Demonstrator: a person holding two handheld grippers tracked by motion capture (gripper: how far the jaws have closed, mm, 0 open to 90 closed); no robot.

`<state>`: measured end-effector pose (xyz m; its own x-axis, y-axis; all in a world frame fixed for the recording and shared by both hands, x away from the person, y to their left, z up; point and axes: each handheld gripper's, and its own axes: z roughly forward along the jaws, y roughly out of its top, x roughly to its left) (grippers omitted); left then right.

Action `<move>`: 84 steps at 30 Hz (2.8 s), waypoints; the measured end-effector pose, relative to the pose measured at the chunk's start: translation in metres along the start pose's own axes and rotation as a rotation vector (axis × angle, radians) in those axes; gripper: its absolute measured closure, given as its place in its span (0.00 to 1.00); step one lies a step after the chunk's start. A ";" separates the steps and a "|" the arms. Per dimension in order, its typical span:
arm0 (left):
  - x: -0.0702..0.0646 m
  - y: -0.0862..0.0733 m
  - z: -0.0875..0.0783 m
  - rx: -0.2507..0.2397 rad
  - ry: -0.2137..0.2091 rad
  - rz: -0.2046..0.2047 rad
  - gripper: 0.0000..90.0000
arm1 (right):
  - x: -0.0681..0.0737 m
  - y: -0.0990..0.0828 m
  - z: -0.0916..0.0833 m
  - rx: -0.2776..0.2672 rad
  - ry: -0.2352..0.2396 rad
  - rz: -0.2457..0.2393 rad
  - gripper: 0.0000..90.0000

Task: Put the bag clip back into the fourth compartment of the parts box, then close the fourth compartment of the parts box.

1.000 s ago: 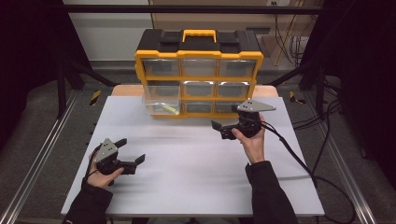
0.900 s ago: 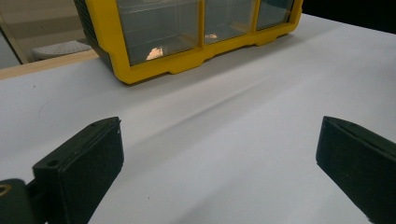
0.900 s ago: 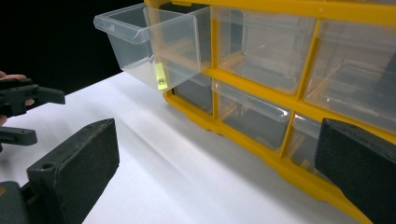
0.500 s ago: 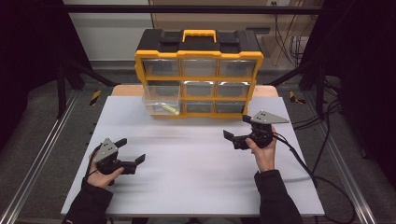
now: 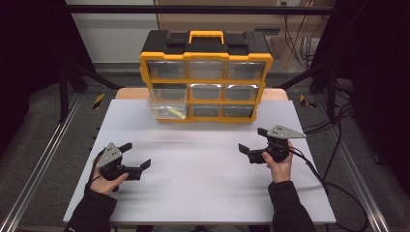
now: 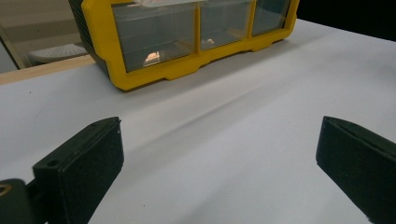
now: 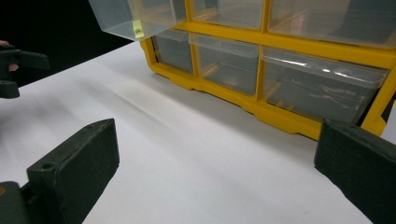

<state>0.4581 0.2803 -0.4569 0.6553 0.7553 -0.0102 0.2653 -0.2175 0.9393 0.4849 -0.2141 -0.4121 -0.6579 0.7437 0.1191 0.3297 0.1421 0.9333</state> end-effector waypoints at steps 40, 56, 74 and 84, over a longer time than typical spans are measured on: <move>-0.014 0.029 -0.002 0.024 -0.054 0.019 0.01 | -0.010 -0.037 -0.024 0.013 -0.031 0.003 0.00; -0.016 0.043 0.003 0.050 -0.073 0.033 0.02 | -0.015 -0.044 -0.031 0.012 -0.034 0.016 0.00; -0.019 0.062 0.018 0.059 -0.054 0.043 0.08 | -0.015 -0.045 -0.034 0.015 -0.046 0.015 0.00; -0.018 0.071 0.022 0.052 -0.028 0.038 0.26 | -0.017 -0.046 -0.035 0.012 -0.048 0.021 0.00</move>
<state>0.4807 0.2382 -0.3972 0.6851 0.7283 0.0149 0.2757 -0.2782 0.9201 0.4569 -0.2560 -0.4449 -0.6173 0.7772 0.1216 0.3509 0.1337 0.9268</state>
